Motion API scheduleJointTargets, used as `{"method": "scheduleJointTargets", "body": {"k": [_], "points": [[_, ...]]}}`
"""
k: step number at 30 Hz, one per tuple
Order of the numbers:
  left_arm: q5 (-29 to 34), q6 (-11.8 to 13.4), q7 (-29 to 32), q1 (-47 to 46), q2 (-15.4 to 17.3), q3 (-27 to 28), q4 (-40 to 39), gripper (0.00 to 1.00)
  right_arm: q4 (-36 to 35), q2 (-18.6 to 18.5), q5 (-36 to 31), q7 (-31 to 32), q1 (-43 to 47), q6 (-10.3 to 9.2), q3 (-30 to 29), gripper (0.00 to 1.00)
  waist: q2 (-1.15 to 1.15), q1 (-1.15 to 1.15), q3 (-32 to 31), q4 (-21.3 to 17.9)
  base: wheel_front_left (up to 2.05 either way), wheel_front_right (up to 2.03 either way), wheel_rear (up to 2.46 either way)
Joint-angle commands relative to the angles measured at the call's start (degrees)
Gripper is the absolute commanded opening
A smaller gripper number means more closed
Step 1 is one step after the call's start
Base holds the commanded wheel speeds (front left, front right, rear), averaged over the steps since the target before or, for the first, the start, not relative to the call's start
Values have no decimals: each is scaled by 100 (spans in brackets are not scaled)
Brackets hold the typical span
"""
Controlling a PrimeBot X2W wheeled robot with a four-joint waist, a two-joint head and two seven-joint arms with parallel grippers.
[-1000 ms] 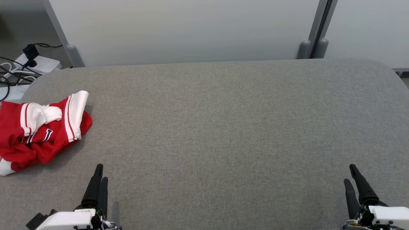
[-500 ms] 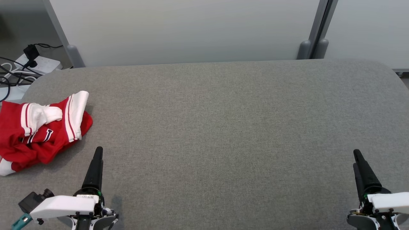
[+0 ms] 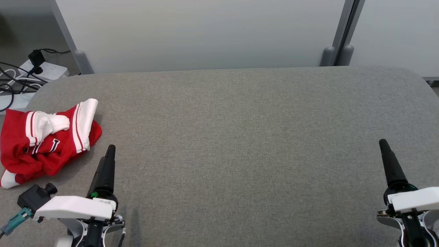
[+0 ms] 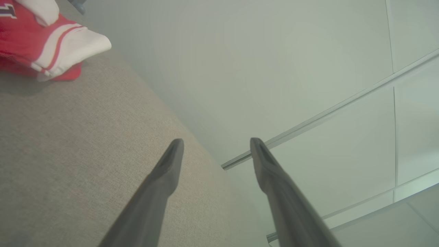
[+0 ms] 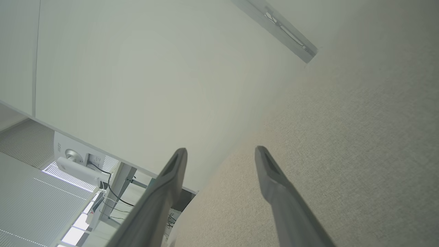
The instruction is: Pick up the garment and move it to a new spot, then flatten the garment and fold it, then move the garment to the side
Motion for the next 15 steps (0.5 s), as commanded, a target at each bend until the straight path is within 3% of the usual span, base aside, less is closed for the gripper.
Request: {"method": "scheduleJointTargets", "body": {"k": [1, 15], "points": [[195, 27, -56, -379, 152, 21, -206, 100, -241, -160, -226, -71, -299, 26, 48, 100, 0, -1, -2, 5, 0, 0, 0], [1485, 394, -288, -352, 472, -413, -339, 100, -395, -238, -1749, -227, -190, 29, 222, 100, 0, -1, -28, 7, 0, 0, 0]]}}
